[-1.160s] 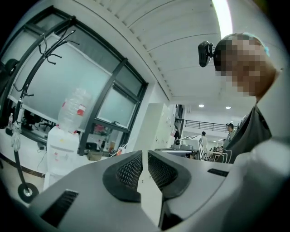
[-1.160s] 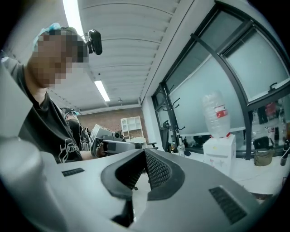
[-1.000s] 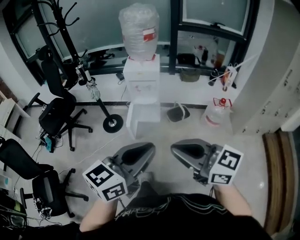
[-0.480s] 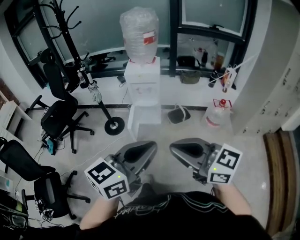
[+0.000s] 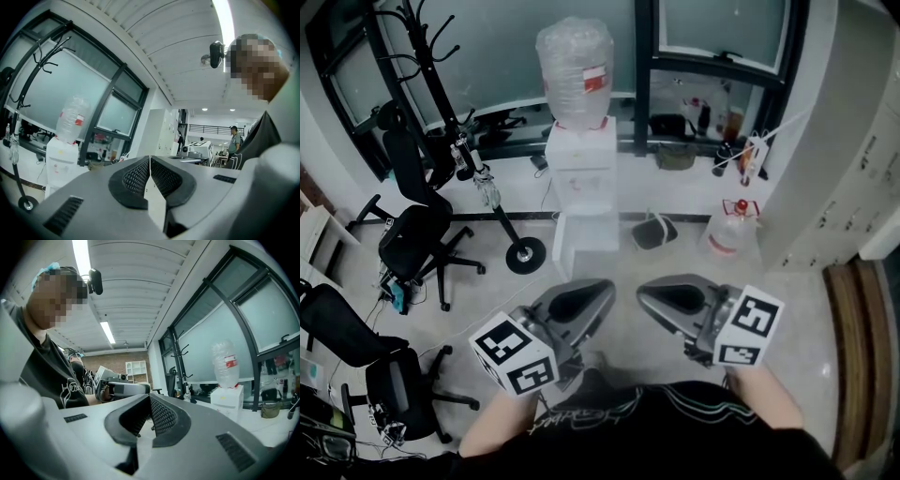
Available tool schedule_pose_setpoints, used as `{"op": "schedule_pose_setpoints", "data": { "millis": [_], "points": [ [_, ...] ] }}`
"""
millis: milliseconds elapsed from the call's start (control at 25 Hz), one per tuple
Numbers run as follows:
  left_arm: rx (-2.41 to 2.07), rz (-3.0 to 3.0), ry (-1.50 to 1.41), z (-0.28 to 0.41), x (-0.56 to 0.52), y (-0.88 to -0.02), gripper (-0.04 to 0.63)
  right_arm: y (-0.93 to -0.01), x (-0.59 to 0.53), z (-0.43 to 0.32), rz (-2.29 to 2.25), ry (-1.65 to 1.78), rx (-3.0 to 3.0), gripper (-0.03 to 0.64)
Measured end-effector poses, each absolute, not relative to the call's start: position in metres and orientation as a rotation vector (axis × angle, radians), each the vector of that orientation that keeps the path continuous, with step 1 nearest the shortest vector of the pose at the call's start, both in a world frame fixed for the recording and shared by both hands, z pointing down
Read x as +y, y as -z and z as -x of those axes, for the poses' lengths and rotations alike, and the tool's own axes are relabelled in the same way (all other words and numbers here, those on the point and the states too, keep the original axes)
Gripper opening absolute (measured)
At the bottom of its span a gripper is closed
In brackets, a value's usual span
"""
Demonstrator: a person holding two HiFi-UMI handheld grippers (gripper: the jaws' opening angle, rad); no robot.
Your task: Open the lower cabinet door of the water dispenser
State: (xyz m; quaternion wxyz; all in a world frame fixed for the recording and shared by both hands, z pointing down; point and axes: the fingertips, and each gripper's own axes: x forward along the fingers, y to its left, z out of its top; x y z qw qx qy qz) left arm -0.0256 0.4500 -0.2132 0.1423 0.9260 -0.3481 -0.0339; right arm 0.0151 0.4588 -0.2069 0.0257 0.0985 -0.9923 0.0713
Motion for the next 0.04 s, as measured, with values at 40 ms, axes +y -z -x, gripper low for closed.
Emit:
{"op": "schedule_pose_setpoints", "data": {
  "millis": [40],
  "points": [
    [-1.004,-2.671,0.098,0.0255,0.4493,0.2127,0.008,0.2067,0.4583,-0.0151,-0.304,-0.220,-3.067,0.012]
  ]
}}
